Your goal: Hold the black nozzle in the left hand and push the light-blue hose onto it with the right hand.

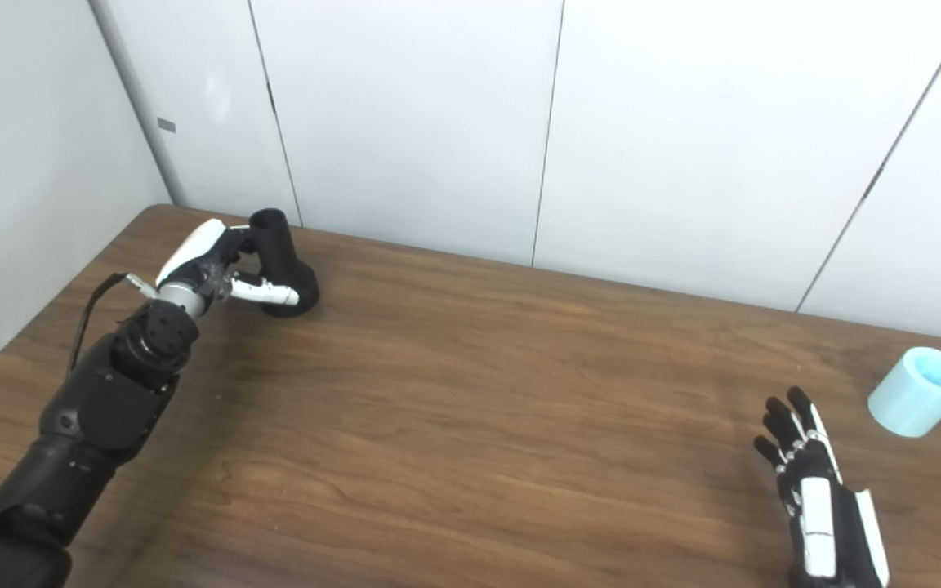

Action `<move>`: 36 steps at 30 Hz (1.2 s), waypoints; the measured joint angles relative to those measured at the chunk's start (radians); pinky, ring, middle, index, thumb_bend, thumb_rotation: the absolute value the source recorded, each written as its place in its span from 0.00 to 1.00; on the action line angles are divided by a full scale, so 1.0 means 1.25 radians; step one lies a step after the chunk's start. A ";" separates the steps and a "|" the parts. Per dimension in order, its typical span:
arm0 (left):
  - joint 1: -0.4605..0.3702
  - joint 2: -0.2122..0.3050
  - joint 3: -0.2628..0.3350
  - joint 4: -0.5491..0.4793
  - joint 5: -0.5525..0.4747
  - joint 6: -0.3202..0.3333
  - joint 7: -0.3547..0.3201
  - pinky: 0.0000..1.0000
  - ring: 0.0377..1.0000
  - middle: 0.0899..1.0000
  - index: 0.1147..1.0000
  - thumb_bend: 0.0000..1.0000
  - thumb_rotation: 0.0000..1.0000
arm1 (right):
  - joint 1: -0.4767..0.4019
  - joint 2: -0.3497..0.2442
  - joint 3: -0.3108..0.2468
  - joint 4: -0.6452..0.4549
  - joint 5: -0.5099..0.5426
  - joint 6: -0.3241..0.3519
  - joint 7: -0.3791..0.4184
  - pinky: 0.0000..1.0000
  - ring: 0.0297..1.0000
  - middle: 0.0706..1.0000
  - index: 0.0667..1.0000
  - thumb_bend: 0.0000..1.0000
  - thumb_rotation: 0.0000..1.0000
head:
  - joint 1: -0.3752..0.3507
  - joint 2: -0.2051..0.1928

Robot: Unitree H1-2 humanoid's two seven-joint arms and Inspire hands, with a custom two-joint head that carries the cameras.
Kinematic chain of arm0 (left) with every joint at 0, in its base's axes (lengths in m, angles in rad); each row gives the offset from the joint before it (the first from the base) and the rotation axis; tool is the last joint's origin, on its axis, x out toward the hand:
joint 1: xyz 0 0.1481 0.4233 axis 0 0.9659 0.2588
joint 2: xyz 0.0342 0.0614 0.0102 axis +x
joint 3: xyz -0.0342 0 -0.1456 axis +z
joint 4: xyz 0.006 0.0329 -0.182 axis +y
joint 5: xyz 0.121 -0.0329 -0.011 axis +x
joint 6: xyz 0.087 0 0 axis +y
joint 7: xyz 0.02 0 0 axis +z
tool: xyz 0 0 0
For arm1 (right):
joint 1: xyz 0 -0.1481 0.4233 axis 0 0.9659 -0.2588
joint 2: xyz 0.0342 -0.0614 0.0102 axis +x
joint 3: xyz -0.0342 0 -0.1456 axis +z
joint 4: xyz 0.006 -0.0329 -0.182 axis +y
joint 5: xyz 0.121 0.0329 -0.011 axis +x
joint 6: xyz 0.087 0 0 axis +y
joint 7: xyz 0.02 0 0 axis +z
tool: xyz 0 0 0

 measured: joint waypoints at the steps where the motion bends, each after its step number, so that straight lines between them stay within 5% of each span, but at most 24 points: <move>1: 0.000 -0.001 0.001 0.000 0.000 0.000 0.000 0.87 0.86 0.76 0.70 0.88 0.19 | 0.000 0.000 0.000 0.000 -0.002 0.000 -0.001 0.89 0.92 0.90 0.94 0.51 1.00 | 0.000 0.000; 12: 0.000 0.000 -0.001 0.000 0.007 -0.019 0.001 0.75 0.79 0.70 0.61 0.83 0.16 | 0.000 0.000 0.000 0.000 -0.017 -0.001 -0.013 0.88 0.92 0.90 0.93 0.49 1.00 | -0.004 0.004; 15: 0.001 0.000 0.003 0.000 0.002 -0.035 0.002 0.56 0.62 0.62 0.58 0.75 0.06 | 0.000 0.000 0.000 0.000 -0.016 -0.001 -0.013 0.89 0.92 0.91 0.93 0.49 1.00 | -0.002 0.005; 18: 0.001 -0.001 0.014 0.002 -0.007 -0.057 0.005 0.41 0.47 0.44 0.46 0.54 0.01 | 0.000 0.000 0.000 0.000 -0.017 -0.001 -0.013 0.88 0.92 0.90 0.93 0.49 1.00 | -0.002 0.006; 21: 0.002 -0.001 0.015 0.003 -0.001 -0.069 0.026 0.25 0.31 0.36 0.45 0.52 0.00 | 0.000 0.000 0.000 0.000 -0.017 -0.001 -0.014 0.88 0.92 0.90 0.93 0.49 1.00 | -0.002 0.006; 24: 0.002 -0.003 0.018 0.002 0.002 -0.060 0.033 0.13 0.16 0.41 0.43 0.52 0.00 | 0.000 0.000 0.000 0.000 -0.017 -0.001 -0.014 0.90 0.92 0.90 0.92 0.49 1.00 | -0.002 0.006; 31: 0.003 -0.004 0.015 0.000 0.013 -0.055 0.049 0.13 0.17 0.42 0.42 0.52 0.00 | 0.000 0.000 0.000 -0.001 -0.021 0.000 -0.016 0.90 0.93 0.90 0.91 0.50 1.00 | -0.002 0.012; 33: 0.004 -0.004 0.013 0.000 0.013 -0.055 0.053 0.22 0.29 0.38 0.44 0.52 0.00 | 0.000 0.000 0.000 -0.001 -0.021 0.000 -0.016 0.89 0.92 0.90 0.91 0.51 1.00 | -0.002 0.012; 36: 0.004 -0.004 0.011 -0.003 0.014 -0.055 0.054 0.24 0.30 0.35 0.45 0.52 0.00 | 0.000 0.000 0.000 -0.001 -0.020 0.000 -0.016 0.90 0.93 0.90 0.91 0.52 1.00 | -0.004 0.015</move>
